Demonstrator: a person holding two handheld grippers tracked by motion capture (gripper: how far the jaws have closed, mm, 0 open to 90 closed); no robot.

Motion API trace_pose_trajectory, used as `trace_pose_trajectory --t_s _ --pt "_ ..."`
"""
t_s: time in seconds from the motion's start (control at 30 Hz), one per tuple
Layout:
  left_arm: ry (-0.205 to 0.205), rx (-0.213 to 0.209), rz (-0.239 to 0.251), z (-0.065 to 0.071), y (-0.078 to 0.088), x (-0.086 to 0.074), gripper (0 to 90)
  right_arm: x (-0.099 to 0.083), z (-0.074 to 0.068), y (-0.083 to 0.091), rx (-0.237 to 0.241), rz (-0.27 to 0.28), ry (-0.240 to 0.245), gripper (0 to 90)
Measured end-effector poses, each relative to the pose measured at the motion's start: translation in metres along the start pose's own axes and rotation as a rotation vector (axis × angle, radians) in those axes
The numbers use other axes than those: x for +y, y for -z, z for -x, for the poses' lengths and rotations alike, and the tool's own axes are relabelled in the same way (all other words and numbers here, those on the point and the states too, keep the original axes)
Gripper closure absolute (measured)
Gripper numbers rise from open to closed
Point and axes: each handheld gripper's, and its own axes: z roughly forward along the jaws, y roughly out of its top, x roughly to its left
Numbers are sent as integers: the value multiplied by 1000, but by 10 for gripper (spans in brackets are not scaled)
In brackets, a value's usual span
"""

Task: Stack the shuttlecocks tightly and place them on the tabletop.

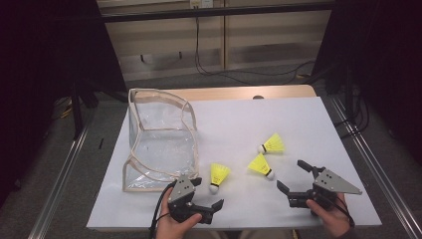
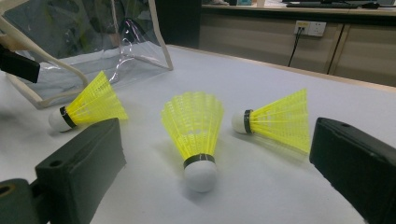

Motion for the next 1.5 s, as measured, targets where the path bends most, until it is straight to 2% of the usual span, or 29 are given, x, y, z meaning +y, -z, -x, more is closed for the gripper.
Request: trace_pose_trajectory --t_s 0.3,0.37,0.57,1.03,1.2,1.37,1.5 --pt "8 -10 -36 4 -2 5 17 0 0 0 3 0 -4 23" --pt "23 -19 -28 5 -2 7 17 0 0 1 4 2 -3 23" --pt "35 -14 -38 7 -4 9 18 0 0 1 3 1 -6 23" --pt "43 -16 -61 11 -12 12 17 -1 0 1 6 3 -13 23" --pt "46 -11 -52 11 -15 13 17 -1 1 1 6 0 -13 23" --pt "49 -7 -90 11 -19 13 19 -1 1 1 7 2 -13 23" --pt "54 -2 -93 12 -20 14 23 -1 1 1 4 1 -15 23"
